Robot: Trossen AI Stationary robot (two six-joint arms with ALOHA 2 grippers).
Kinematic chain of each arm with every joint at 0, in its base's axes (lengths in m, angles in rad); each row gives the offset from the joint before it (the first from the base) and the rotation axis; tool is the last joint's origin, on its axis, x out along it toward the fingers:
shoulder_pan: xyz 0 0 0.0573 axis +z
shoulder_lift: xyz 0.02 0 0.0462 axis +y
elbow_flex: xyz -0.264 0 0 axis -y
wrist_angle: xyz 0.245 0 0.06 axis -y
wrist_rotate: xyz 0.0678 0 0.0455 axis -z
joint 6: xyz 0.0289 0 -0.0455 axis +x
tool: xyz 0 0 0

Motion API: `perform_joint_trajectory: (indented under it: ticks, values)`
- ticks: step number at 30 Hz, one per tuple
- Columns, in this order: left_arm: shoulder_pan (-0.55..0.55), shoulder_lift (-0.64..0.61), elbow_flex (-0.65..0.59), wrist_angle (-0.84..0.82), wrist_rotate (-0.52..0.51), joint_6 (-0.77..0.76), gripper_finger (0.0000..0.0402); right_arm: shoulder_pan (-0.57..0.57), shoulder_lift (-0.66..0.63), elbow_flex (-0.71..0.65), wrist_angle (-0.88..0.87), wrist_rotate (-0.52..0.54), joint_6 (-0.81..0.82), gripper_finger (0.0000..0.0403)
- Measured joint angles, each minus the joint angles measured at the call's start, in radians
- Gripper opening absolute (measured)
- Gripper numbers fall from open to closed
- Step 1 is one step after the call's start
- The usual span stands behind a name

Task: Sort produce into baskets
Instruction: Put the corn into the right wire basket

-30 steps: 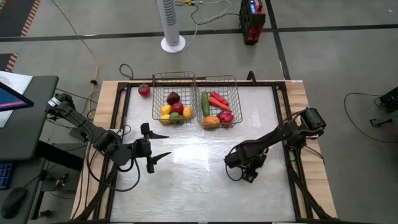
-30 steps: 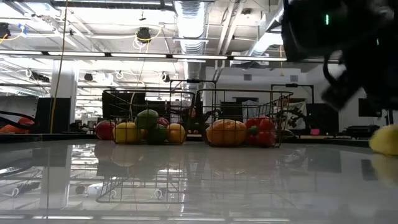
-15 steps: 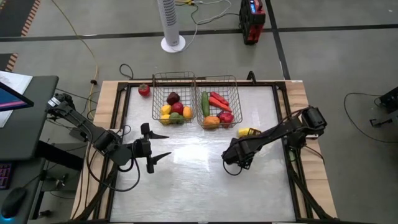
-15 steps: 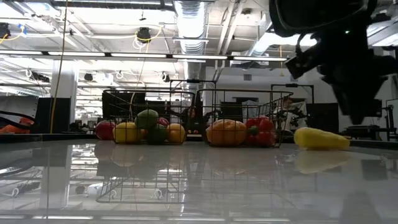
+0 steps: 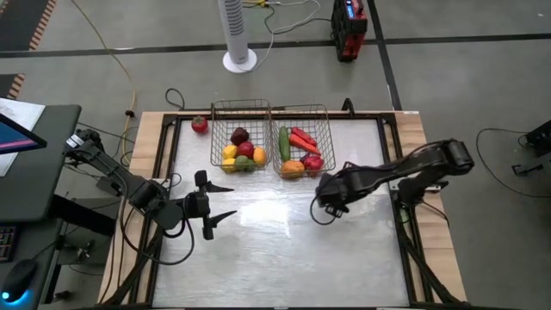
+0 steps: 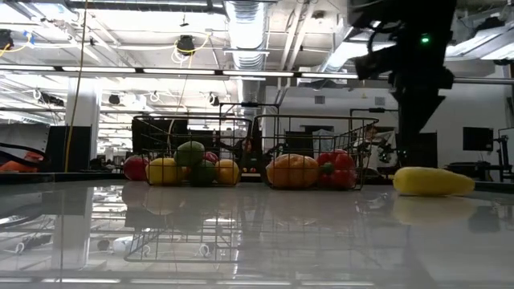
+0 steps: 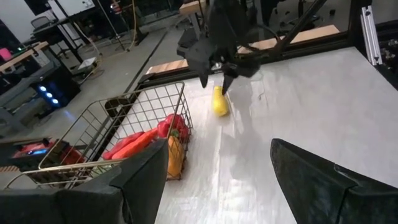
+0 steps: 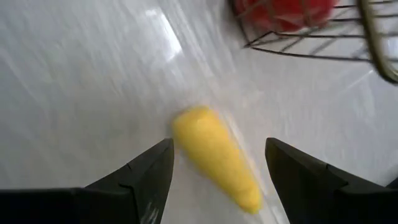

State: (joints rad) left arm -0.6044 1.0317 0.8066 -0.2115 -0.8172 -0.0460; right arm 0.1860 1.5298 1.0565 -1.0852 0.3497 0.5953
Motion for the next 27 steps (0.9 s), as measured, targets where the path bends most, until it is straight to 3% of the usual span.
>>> perform_joint_trajectory:
  ticks: [8,13,17,27]
  values:
    - [0.0,0.0,0.0,-0.002,0.0,0.0,0.027,-0.001,-0.161,-0.207,0.121,-0.01,0.015,0.0281]
    - [0.0,0.0,0.0,0.0,-0.001,0.0,0.027,-0.006,-0.167,-0.314,0.31,-0.136,-0.048,0.0281]
    - [0.0,0.0,0.0,-0.001,-0.001,0.0,0.027,-0.001,-0.135,-0.33,0.331,-0.212,-0.07,0.0281]
    - [0.0,0.0,0.0,-0.002,-0.002,-0.001,0.027,0.009,-0.138,-0.251,0.255,-0.172,0.001,0.0281]
